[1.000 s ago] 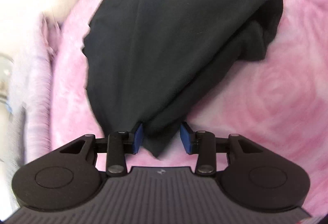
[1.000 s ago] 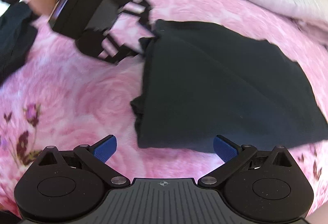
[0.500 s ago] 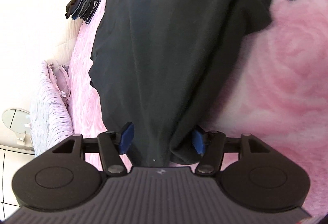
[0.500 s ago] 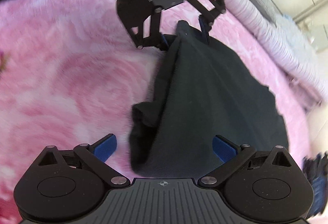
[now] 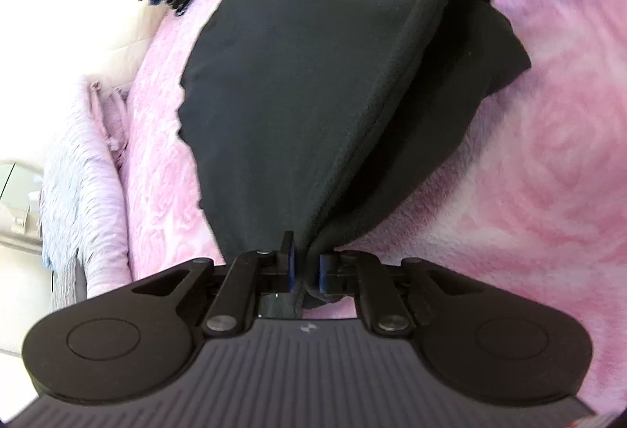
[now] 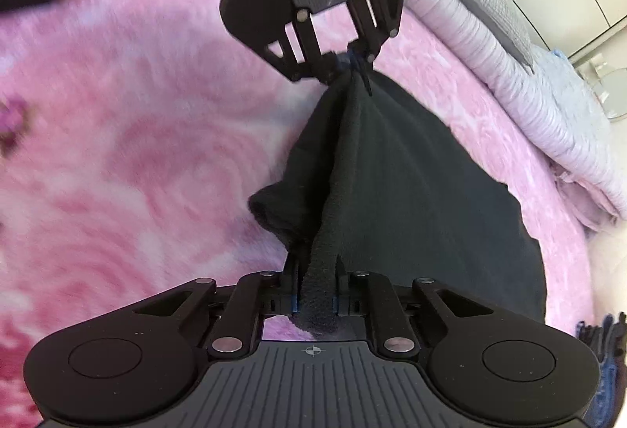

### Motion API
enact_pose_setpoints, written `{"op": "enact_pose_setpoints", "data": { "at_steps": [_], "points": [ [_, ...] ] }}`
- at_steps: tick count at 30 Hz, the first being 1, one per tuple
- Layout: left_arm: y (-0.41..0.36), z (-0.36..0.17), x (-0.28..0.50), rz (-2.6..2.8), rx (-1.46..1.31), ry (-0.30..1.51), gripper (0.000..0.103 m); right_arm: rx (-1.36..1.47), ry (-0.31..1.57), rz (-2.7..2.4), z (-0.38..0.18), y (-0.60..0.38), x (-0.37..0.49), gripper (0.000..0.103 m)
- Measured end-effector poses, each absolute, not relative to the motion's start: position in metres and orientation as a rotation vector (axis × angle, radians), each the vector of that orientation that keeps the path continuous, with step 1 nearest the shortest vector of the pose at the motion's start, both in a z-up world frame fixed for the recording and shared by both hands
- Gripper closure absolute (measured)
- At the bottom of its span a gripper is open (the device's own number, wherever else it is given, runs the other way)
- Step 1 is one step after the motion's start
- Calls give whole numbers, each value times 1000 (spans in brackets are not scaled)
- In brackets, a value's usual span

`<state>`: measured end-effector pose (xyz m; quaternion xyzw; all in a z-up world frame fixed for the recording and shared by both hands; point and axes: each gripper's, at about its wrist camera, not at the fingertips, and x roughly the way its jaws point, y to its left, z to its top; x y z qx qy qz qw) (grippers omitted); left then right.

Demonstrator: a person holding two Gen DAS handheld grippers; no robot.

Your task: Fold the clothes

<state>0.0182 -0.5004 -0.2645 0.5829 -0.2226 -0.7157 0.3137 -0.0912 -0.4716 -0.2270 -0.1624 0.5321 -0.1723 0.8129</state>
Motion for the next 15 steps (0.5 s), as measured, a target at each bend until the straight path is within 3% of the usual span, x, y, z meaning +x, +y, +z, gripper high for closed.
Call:
{"op": "enact_pose_setpoints", "data": {
  "at_steps": [8,15],
  "points": [
    [-482,-207,18,-1890,1629,-559,95,-85,1062,-281,-168,-473,-100,91],
    [-574,-147,-36,-1909,1645,-577,95,293,878,-365,-94,-568,-152,91]
  ]
}}
